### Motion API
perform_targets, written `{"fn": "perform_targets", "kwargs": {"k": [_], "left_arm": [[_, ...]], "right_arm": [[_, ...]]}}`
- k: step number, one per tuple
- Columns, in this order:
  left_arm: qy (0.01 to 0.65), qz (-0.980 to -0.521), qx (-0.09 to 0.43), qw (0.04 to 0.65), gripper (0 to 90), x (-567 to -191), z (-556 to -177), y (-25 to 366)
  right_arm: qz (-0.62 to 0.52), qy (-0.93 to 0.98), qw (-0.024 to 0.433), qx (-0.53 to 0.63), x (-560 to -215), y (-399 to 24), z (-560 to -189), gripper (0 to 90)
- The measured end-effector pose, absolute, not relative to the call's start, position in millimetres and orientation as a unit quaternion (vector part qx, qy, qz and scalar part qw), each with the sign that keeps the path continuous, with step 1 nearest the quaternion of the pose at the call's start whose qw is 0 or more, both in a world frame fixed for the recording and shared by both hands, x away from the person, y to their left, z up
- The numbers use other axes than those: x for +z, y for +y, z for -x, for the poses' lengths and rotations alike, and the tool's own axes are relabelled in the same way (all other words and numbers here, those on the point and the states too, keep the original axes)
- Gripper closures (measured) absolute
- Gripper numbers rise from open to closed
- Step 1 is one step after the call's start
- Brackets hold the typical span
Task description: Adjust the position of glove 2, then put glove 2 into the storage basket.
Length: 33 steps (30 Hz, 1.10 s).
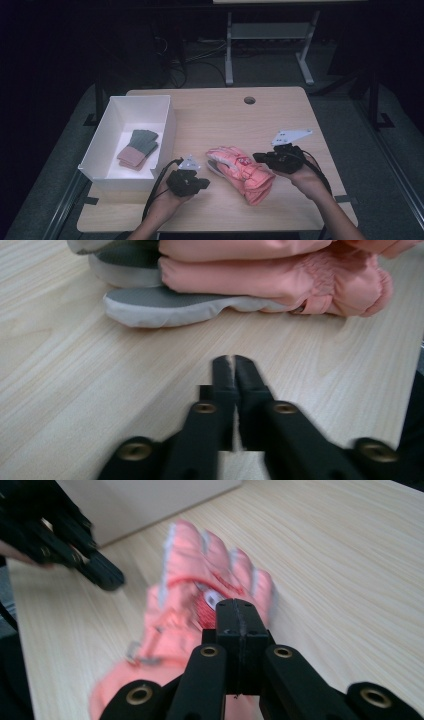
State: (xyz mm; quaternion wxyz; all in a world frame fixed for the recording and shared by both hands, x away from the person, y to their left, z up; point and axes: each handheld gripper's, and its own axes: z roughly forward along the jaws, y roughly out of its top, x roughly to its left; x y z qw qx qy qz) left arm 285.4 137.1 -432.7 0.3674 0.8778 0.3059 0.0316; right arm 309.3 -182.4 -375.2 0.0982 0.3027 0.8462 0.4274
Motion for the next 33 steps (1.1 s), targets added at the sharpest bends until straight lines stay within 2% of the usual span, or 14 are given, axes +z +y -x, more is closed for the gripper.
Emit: {"fn": "perform_targets", "kwargs": {"k": [9, 15, 26, 33], "left_arm": [[0.303, -0.879, 0.037, 0.367, 89.6, -430, -287, 130], [0.300, -0.883, 0.039, 0.360, 89.6, -430, -294, 120], [0.299, -0.886, 0.026, 0.353, 89.6, -436, -312, 99], [0.305, -0.882, 0.024, 0.357, 89.7, -436, -324, 91]], "right_arm": [[-0.350, 0.831, 0.103, 0.419, -393, -228, -307, 89.4], [-0.361, 0.835, 0.097, 0.403, -419, -243, -302, 90.0], [-0.348, 0.859, 0.081, 0.366, -451, -234, -306, 90.0], [-0.325, 0.871, 0.064, 0.363, -454, -224, -305, 90.0]]}}
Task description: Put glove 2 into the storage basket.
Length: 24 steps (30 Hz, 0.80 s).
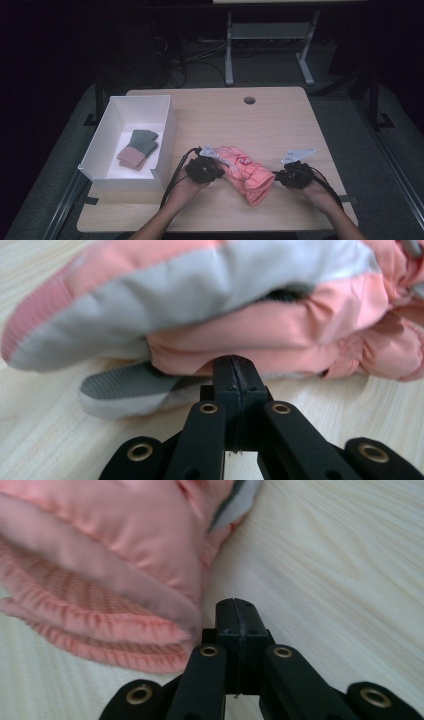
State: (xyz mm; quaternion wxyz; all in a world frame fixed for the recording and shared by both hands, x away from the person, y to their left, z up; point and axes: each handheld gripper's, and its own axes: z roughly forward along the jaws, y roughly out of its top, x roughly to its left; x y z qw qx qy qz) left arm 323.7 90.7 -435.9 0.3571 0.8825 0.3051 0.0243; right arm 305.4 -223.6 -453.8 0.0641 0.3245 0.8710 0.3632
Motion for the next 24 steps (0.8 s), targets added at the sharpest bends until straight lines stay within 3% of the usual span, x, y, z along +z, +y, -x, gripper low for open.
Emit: {"fn": "perform_targets", "kwargs": {"k": [24], "left_arm": [[0.305, -0.880, 0.015, 0.364, 89.7, -441, -366, 85]], "right_arm": [[-0.239, 0.894, -0.010, 0.379, -455, -184, -285, 90.0]]}}
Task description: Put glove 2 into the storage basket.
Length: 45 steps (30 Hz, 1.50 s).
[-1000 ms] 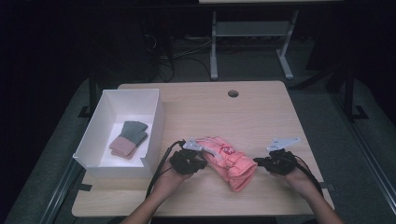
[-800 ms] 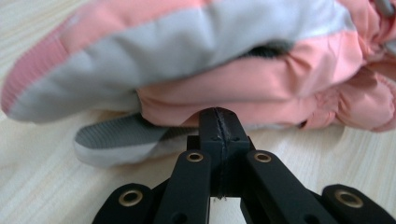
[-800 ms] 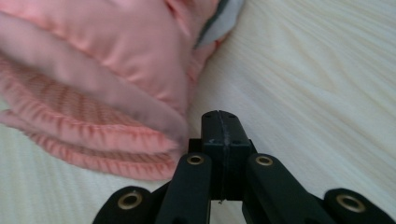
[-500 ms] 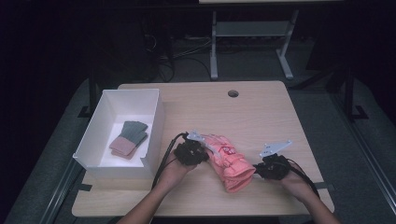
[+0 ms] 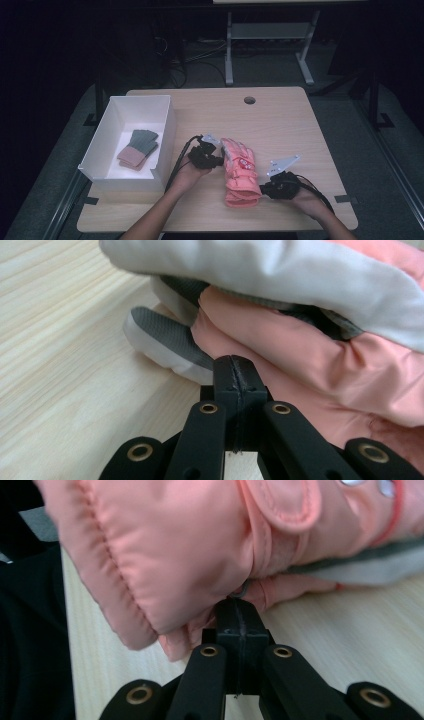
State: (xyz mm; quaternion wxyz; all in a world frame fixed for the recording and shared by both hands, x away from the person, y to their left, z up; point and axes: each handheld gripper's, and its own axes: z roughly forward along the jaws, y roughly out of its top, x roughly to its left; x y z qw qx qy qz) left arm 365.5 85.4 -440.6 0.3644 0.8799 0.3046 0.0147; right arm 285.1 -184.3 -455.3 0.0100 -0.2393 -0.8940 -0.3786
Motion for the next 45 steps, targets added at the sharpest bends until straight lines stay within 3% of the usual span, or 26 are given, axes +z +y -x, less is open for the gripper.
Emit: {"fn": "perform_targets", "kwargs": {"k": [20, 34, 40, 45], "left_arm": [[0.293, -0.883, 0.003, 0.367, 89.6, -442, -374, 76], [0.322, -0.876, 0.020, 0.359, 89.0, -427, -349, 115], [0.327, -0.873, 0.032, 0.361, 78.5, -425, -346, 119], [0.333, -0.871, 0.033, 0.360, 76.4, -427, -346, 119]], "right_arm": [[0.188, -0.905, 0.043, -0.378, -455, -143, -274, 90.0], [0.248, -0.871, -0.028, -0.424, -419, -179, -284, 90.0], [0.266, -0.856, -0.060, -0.438, -412, -175, -300, 90.0], [0.280, -0.859, -0.058, -0.425, -421, -171, -306, 90.0]]}}
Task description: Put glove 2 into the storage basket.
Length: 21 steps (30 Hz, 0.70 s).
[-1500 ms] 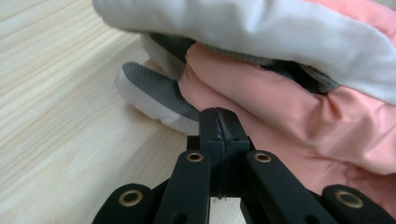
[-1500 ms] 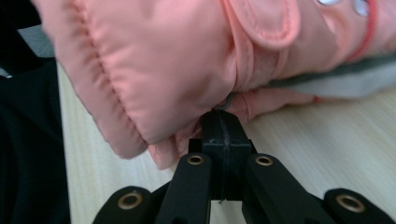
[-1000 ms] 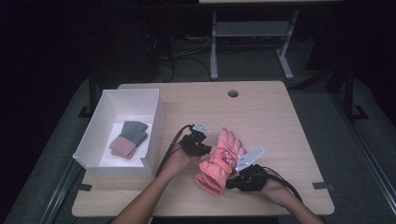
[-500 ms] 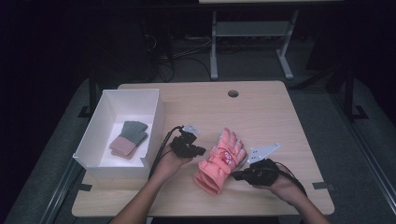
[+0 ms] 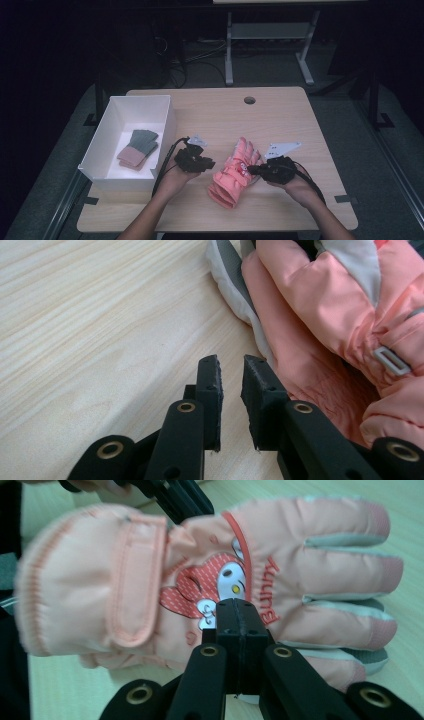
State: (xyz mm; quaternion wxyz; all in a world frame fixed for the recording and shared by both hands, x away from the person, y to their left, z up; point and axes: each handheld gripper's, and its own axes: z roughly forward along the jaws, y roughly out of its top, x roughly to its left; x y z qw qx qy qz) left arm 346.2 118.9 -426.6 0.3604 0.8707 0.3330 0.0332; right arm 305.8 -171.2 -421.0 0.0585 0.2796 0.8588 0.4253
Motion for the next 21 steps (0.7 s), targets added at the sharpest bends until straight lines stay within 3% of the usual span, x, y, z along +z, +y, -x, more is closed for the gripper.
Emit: {"fn": "perform_targets", "kwargs": {"k": [9, 12, 16, 21], "left_arm": [[0.332, -0.872, 0.033, 0.358, 72.6, -426, -348, 121], [0.331, -0.871, 0.033, 0.361, 65.0, -422, -348, 122], [0.327, -0.866, 0.020, 0.376, 45.1, -414, -348, 122], [0.317, -0.861, 0.017, 0.398, 36.0, -400, -347, 116]], "right_arm": [[-0.283, 0.869, 0.054, 0.403, -442, -159, -313, 90.0], [-0.283, 0.876, 0.059, 0.387, -446, -153, -313, 90.0], [-0.285, 0.875, 0.059, 0.386, -448, -153, -313, 90.0], [-0.288, 0.876, 0.063, 0.382, -449, -151, -312, 90.0]]}}
